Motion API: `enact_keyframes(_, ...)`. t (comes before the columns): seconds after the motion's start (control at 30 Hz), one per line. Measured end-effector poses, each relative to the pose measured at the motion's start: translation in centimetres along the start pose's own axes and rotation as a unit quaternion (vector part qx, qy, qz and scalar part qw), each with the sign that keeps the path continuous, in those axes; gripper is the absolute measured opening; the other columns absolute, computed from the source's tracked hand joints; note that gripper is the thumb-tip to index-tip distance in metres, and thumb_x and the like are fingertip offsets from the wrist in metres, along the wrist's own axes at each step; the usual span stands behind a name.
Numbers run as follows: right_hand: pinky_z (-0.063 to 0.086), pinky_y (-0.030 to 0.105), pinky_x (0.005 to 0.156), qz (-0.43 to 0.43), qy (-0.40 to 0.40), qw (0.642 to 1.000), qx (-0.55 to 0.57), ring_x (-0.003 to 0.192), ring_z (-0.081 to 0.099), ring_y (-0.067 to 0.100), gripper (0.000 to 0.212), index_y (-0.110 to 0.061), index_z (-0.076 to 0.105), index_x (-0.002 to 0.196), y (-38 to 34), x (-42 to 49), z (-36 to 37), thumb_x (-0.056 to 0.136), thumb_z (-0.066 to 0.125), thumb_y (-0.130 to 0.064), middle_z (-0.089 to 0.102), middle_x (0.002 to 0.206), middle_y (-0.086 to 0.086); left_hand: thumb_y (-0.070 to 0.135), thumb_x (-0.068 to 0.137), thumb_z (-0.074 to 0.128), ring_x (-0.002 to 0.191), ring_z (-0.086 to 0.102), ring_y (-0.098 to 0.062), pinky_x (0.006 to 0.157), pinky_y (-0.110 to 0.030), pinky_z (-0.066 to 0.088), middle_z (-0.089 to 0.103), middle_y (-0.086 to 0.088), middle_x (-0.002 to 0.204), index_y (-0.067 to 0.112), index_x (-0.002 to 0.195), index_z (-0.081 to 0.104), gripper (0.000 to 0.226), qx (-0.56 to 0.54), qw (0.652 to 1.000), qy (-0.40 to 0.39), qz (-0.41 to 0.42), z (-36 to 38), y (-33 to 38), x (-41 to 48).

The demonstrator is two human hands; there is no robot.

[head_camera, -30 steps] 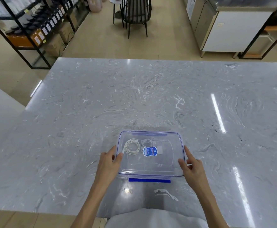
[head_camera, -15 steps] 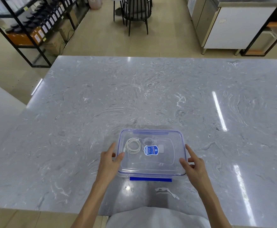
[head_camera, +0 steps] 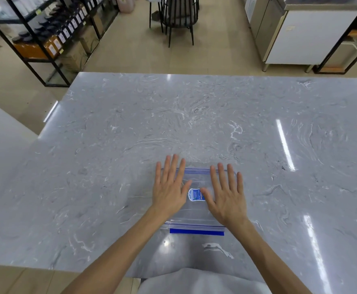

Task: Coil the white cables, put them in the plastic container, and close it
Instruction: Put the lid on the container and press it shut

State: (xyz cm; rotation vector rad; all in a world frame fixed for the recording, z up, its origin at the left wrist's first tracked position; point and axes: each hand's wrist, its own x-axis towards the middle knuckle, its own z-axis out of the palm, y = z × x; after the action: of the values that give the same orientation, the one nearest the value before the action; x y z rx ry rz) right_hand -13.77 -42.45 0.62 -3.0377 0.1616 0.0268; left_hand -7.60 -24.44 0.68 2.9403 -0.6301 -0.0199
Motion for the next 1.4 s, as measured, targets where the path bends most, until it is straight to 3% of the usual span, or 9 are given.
enact_keyframes(0.07, 0.010, 0.051, 0.122, -0.001, -0.005, 1.000, -0.005, 0.151, -0.003, 0.026, 0.076, -0.019, 0.005, 0.155, 0.2, 0.0, 1.1, 0.095, 0.014, -0.065, 0.001, 0.164, 0.006, 0.051, 0.103, 0.021, 0.152, -0.001, -0.026, 0.121, -0.051, 0.010, 0.002, -0.010, 0.164, 0.013, 0.156, 0.008, 0.066, 0.007, 1.000, 0.008, 0.009, 1.2, -0.2, -0.3)
enact_keyframes(0.17, 0.007, 0.050, 0.123, -0.003, -0.006, 1.000, -0.009, 0.152, 0.000, 0.025, 0.076, -0.019, 0.006, 0.155, 0.3, 0.2, 1.4, 0.096, 0.018, -0.064, 0.004, 0.164, 0.007, 0.049, 0.103, 0.021, 0.152, 0.001, -0.027, 0.121, -0.050, 0.013, 0.005, -0.012, 0.164, 0.012, 0.156, 0.009, 0.066, 0.010, 1.000, 0.011, 0.011, 1.6, -0.2, -0.2)
enact_keyframes(0.43, 0.004, 0.048, 0.123, -0.027, 0.011, 0.999, 0.038, 0.151, 0.002, 0.028, 0.071, -0.013, 0.010, 0.154, 0.4, -0.2, -0.4, 0.097, 0.003, -0.054, 0.003, 0.163, 0.007, 0.051, 0.102, 0.018, 0.150, -0.013, -0.021, 0.121, -0.041, -0.009, -0.009, -0.004, 0.164, 0.019, 0.155, -0.004, 0.065, 0.007, 0.999, -0.047, -0.003, 1.1, -0.3, -0.1)
enact_keyframes(0.57, 0.011, 0.048, 0.120, -0.026, 0.032, 0.996, 0.073, 0.151, 0.010, 0.029, 0.063, -0.017, 0.018, 0.154, -0.7, -2.1, 0.4, 0.101, 0.016, -0.051, 0.011, 0.162, 0.005, 0.053, 0.101, 0.017, 0.149, -0.019, -0.017, 0.118, -0.038, -0.017, -0.015, -0.001, 0.163, 0.022, 0.155, -0.006, 0.066, -0.040, 0.993, -0.108, -0.019, 0.3, -0.4, 0.8)
enact_keyframes(0.77, 0.010, 0.051, 0.121, -0.025, 0.009, 0.999, 0.046, 0.152, 0.002, 0.028, 0.063, -0.034, 0.010, 0.154, -1.3, -3.1, 2.3, 0.098, 0.026, -0.058, 0.010, 0.164, 0.001, 0.060, 0.094, 0.041, 0.147, 0.022, -0.026, 0.118, -0.050, 0.007, 0.031, -0.005, 0.158, 0.023, 0.151, 0.026, 0.069, -0.055, 0.964, -0.261, -0.012, -2.8, -0.3, 6.4)
enact_keyframes(0.97, 0.006, 0.067, 0.116, -0.030, 0.008, 0.999, 0.040, 0.150, 0.011, 0.032, 0.067, -0.036, 0.012, 0.154, -1.1, -3.1, 2.0, 0.095, 0.027, -0.065, 0.019, 0.163, 0.000, 0.048, 0.085, 0.068, 0.138, 0.041, -0.022, 0.116, -0.038, 0.031, 0.038, -0.008, 0.154, 0.021, 0.151, 0.030, 0.080, -0.187, 0.875, -0.446, 0.006, -3.9, 0.4, 11.7)
enact_keyframes(1.1, 0.012, 0.070, 0.113, -0.027, -0.006, 0.998, 0.049, 0.150, 0.014, 0.032, 0.069, -0.037, 0.013, 0.153, -1.2, -3.0, 1.9, 0.093, 0.026, -0.069, 0.019, 0.162, -0.001, 0.030, 0.082, 0.077, 0.113, 0.059, -0.021, 0.101, -0.033, 0.045, 0.062, -0.005, 0.126, 0.015, 0.137, 0.054, 0.061, -0.211, 0.896, -0.387, 0.056, -3.2, 0.4, 12.1)
enact_keyframes(1.17, 0.015, 0.070, 0.112, -0.025, -0.001, 0.998, 0.053, 0.149, 0.016, 0.032, 0.068, -0.037, 0.014, 0.153, -1.2, -3.1, 1.9, 0.094, 0.025, -0.068, 0.020, 0.162, -0.001, 0.030, 0.080, 0.078, 0.101, 0.057, -0.017, 0.090, -0.027, 0.046, 0.059, -0.001, 0.111, 0.019, 0.132, 0.059, 0.056, -0.209, 0.918, -0.327, 0.082, -3.0, 0.3, 11.5)
enact_keyframes(1.4, 0.011, 0.068, 0.114, -0.028, 0.011, 0.998, 0.046, 0.150, 0.012, 0.031, 0.068, -0.036, 0.012, 0.153, -1.4, -3.2, 1.7, 0.094, 0.024, -0.067, 0.019, 0.163, 0.000, 0.037, 0.083, 0.074, 0.114, 0.053, -0.027, 0.102, -0.040, 0.042, 0.063, -0.009, 0.120, 0.030, 0.133, 0.060, 0.052, -0.174, 0.946, -0.259, 0.088, -3.2, 0.5, 10.2)
